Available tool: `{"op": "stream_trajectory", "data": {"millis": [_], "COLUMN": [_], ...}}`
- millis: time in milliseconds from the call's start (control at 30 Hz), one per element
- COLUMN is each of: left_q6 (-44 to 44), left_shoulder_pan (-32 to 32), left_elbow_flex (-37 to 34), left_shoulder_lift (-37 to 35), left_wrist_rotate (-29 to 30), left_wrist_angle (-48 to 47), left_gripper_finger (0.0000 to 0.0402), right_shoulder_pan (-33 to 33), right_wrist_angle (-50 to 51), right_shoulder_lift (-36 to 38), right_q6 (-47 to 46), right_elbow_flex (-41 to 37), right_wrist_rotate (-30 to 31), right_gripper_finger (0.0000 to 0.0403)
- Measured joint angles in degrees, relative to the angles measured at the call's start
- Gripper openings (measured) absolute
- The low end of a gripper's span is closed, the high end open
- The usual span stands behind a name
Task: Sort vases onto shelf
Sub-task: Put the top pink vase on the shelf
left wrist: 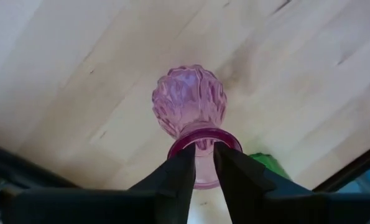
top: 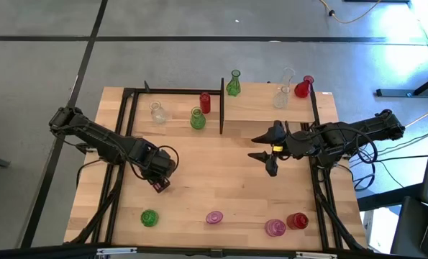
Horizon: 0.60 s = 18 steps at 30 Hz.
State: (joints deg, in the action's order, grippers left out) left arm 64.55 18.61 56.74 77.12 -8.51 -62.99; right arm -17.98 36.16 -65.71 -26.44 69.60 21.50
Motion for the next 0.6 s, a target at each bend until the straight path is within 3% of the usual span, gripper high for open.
{"op": "stream_trajectory", "data": {"millis": [267,600], "left_q6": [-2.25,-13.40], "left_shoulder_pan": [-1.80,-11.08], "left_elbow_flex": [4.62,19.78], "left_shoulder_lift": [-0.09,-0.11], "left_wrist_rotate": [0.44,5.62], "left_wrist_angle": [-0.11,3.43], "left_gripper_finger": [0.0068,0.0072], "right_shoulder_pan": [0.00,0.54], "right_wrist_angle": [-0.05,-10.13], "right_shoulder_lift": [0.00,-0.02], "right_q6": [1.39,6.26], "right_elbow_flex": [0.00,0.00], "right_wrist_rotate": [-1.09,-13.12], "right_gripper_finger": [0.0250,0.0250]}}
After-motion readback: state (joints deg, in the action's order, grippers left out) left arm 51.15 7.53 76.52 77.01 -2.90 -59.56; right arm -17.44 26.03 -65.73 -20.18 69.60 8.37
